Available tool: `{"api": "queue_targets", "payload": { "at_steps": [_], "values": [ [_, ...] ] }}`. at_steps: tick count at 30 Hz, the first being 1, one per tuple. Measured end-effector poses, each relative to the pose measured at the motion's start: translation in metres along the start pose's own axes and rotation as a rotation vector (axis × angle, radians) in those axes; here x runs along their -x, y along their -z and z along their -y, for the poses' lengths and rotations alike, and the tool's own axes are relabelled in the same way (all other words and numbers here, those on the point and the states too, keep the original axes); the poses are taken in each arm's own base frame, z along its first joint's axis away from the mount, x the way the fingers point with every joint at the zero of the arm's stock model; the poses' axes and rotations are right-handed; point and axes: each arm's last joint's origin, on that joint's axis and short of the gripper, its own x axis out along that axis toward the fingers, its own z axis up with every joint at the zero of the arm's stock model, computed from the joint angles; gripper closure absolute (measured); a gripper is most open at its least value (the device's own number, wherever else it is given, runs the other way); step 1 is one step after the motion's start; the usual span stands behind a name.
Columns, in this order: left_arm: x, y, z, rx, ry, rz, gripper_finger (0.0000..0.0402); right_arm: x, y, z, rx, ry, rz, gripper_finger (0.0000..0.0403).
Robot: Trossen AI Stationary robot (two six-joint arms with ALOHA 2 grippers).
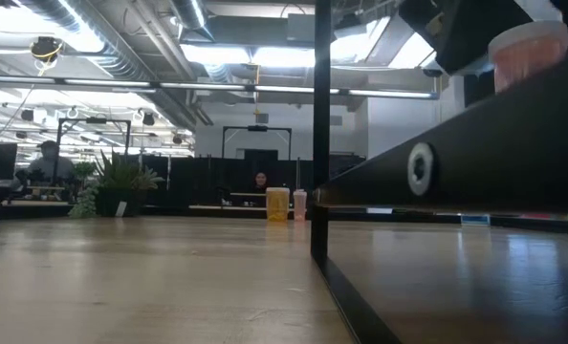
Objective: Pick and place medicine bottles onto shelf by color
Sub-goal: Put the bottom pink pill bottle on the shelf aligned with the other pink pill bottle
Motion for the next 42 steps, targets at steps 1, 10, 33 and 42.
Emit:
{"api": "queue_targets", "payload": {
  "at_steps": [1,10,33,42],
  "values": [
    [0.000,0.000,0.000,0.002,0.000,0.000,0.0182,0.000,0.000,0.000,0.003,-0.001,0.002,0.0189],
    [0.000,0.000,0.000,0.003,0.000,0.000,0.0182,0.013,-0.023,-0.005,0.065,-0.012,0.064,0.0189],
    [0.000,0.000,0.000,0.003,0.000,0.000,0.0182,0.026,0.003,0.028,-0.110,0.265,-0.319,0.0189],
    [0.000,0.000,0.000,0.004,0.000,0.000,0.0182,0.019,0.002,0.031,-0.123,0.184,-0.306,0.0189]
  ]
}}
